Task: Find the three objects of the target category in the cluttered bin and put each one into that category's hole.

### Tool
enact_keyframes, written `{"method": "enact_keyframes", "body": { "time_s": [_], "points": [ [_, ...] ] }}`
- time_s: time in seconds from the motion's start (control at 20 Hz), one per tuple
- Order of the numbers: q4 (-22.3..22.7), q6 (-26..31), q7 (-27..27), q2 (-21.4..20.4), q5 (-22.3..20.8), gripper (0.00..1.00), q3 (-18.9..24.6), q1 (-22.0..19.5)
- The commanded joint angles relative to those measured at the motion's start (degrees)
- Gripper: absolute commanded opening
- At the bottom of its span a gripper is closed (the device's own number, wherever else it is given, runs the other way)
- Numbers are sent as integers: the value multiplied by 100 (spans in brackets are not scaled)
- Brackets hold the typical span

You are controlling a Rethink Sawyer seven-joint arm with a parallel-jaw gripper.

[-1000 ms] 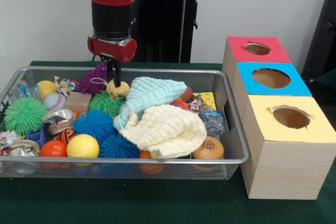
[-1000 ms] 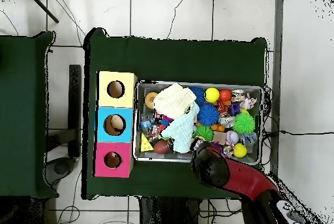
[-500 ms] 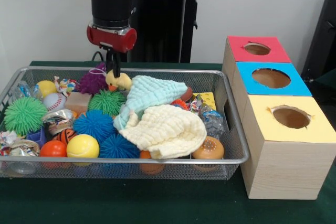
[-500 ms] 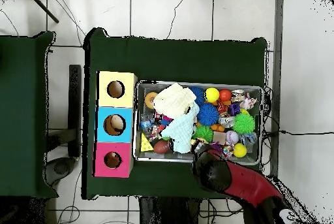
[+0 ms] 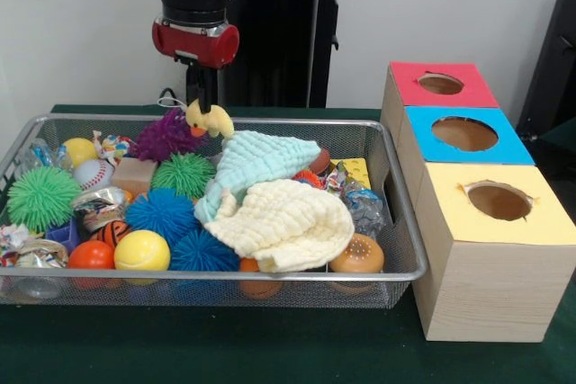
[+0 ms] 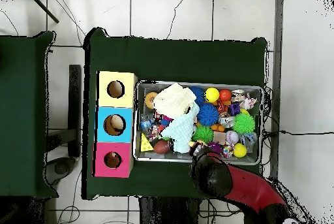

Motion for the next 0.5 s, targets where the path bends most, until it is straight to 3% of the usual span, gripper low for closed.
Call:
{"method": "enact_keyframes", "body": {
  "time_s": [0.05,0.5],
  "points": [
    [205,679,126,-235,2,0,643,-113],
    [289,714,216,-337,15,0,606,-24]
  ]
}}
